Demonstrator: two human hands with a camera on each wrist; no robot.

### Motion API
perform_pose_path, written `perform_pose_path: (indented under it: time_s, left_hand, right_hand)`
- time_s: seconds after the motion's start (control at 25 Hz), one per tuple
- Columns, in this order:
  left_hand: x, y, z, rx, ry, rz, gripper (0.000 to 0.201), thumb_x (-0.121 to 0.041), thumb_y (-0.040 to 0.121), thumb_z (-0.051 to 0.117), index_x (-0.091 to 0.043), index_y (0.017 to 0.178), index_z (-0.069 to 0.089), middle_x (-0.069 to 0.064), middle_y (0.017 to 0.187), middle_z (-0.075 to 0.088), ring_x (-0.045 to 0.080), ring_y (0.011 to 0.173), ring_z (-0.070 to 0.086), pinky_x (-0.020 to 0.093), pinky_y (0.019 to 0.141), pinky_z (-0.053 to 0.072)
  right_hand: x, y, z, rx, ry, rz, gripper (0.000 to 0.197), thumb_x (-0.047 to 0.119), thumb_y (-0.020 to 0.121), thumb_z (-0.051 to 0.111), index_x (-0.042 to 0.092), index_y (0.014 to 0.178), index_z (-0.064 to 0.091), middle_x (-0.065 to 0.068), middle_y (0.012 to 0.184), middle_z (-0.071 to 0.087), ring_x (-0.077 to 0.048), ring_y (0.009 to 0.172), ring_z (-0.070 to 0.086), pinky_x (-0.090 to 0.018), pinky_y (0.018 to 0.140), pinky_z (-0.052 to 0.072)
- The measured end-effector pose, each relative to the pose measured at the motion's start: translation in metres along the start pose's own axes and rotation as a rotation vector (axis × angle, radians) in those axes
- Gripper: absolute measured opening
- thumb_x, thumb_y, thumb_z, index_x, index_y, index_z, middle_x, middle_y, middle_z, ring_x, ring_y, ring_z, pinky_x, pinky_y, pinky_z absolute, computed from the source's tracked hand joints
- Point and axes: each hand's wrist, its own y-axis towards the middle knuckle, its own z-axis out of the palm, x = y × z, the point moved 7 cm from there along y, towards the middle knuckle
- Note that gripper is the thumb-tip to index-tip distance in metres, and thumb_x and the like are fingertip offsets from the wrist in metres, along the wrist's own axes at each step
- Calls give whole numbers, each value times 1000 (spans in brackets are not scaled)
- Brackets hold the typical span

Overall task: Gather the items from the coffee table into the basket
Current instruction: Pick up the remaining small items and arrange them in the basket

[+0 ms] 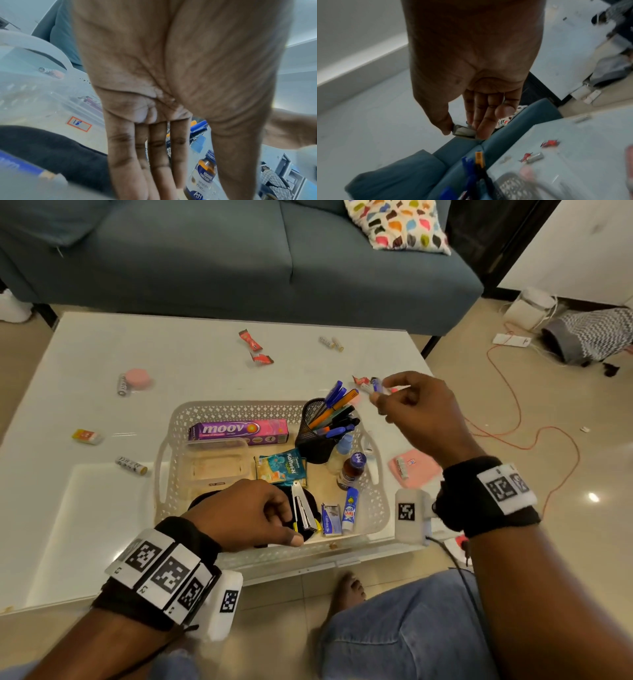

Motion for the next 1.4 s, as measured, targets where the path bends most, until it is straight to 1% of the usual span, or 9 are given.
perform_pose_path:
  time_s: [0.16, 0.2, 0.32, 0.48, 0.6, 0.72, 0.92, 1.08, 1.4]
  left_hand:
    - [-21, -7, -27, -306, -125, 165, 70, -45, 69, 89, -35, 129, 55, -12, 106, 63, 6, 78, 67, 31, 72, 61]
    - [-27, -9, -34, -381, -177, 226, 76, -44, 68, 90, -37, 132, 51, -15, 112, 61, 5, 85, 66, 27, 72, 60]
    - [-33, -15, -46, -521, -244, 346, 67, -32, 70, 91, -31, 129, 59, -15, 120, 62, 4, 104, 64, 20, 76, 58]
    - [-34, -13, -46, -611, -156, 409, 48, -26, 74, 89, -21, 118, 71, -10, 110, 69, 6, 103, 66, 32, 84, 60]
    - [-36, -6, -37, -600, -86, 406, 57, -35, 73, 89, -20, 124, 69, -11, 113, 68, 2, 105, 64, 30, 88, 58]
    - [-41, 0, -30, -588, -21, 354, 63, -30, 70, 91, -22, 127, 64, -11, 117, 67, 2, 107, 62, 31, 91, 57]
    - [-59, 29, 2, -483, 42, 284, 47, -43, 59, 95, -23, 90, 65, -11, 90, 66, 9, 82, 63, 27, 69, 54]
    - [-53, 52, 44, -310, 169, 269, 37, -42, 70, 90, -21, 70, 59, -7, 74, 61, 9, 70, 59, 28, 62, 49]
    - [-49, 60, 50, -167, 265, 260, 21, -29, 75, 87, -23, 80, 67, -15, 86, 62, 2, 74, 60, 17, 66, 47]
  right_hand:
    - [26, -55, 50, 239, 297, 95, 21, 28, 96, 70, 13, 109, 64, -5, 84, 78, -13, 72, 73, -36, 70, 60]
    - [25, -63, 64, 285, 310, 114, 20, 27, 96, 70, 10, 104, 65, -4, 81, 77, -12, 70, 72, -29, 65, 57]
    - [24, -79, 101, 427, 338, 127, 17, 22, 98, 67, 6, 93, 65, -1, 73, 72, -7, 64, 70, -11, 55, 47]
    - [14, -83, 120, 460, 439, 198, 13, 22, 99, 64, 11, 92, 64, -3, 74, 68, -10, 64, 68, -22, 56, 45]
    - [6, -79, 122, 497, 480, 255, 15, 27, 99, 65, 14, 90, 64, 6, 69, 65, -10, 63, 65, -26, 57, 43]
    - [-4, -67, 96, 514, 360, 253, 21, 39, 97, 67, 18, 95, 70, 5, 91, 78, -12, 77, 73, -24, 63, 48]
    - [-42, -38, 24, 183, 468, 291, 30, 38, 95, 69, 11, 107, 72, -1, 100, 79, -13, 80, 71, -28, 66, 47]
    - [-61, -34, 12, 113, 499, 313, 33, 39, 95, 70, 8, 109, 72, -3, 100, 78, -12, 79, 71, -25, 62, 46]
    - [-66, -26, 22, 138, 456, 285, 29, 35, 97, 67, 8, 107, 72, -3, 99, 77, -9, 76, 71, -20, 58, 47]
